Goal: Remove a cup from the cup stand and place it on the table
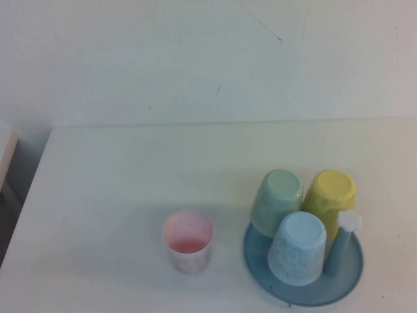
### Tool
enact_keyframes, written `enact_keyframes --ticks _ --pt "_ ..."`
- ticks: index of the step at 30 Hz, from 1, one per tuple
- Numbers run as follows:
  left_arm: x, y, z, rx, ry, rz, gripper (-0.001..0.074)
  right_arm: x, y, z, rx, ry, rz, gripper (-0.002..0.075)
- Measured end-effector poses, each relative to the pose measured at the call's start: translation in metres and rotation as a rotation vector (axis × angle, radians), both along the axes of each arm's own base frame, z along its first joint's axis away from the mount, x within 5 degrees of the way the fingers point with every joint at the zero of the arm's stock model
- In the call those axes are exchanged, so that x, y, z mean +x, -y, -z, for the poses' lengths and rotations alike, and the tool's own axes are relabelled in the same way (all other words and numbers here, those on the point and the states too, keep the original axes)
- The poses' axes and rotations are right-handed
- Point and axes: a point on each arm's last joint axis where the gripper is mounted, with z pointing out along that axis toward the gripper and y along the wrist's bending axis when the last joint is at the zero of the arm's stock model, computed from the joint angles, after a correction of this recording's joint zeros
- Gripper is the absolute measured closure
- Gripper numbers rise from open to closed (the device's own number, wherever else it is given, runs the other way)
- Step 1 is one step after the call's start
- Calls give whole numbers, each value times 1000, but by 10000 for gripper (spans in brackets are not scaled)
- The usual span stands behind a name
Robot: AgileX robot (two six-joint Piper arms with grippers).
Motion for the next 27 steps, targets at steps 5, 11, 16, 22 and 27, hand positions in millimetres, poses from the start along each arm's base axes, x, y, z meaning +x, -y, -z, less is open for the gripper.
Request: enact_keyframes --ticks 5,11,16,22,27 --pt "-1 0 -2 -49 29 24 737 0 0 0 4 3 0 727" --pt "3 3 3 -9 -77 47 737 5 0 7 4 -139 0 727" --pt "-2 3 -20 79 -267 11 737 3 0 -7 -5 -358 3 727" --pt "-1 0 -34 29 -507 0 737 -8 0 -27 -27 -594 6 727" --pt "17 2 -31 -25 -729 26 737 -2 -4 -36 -128 -859 -31 727"
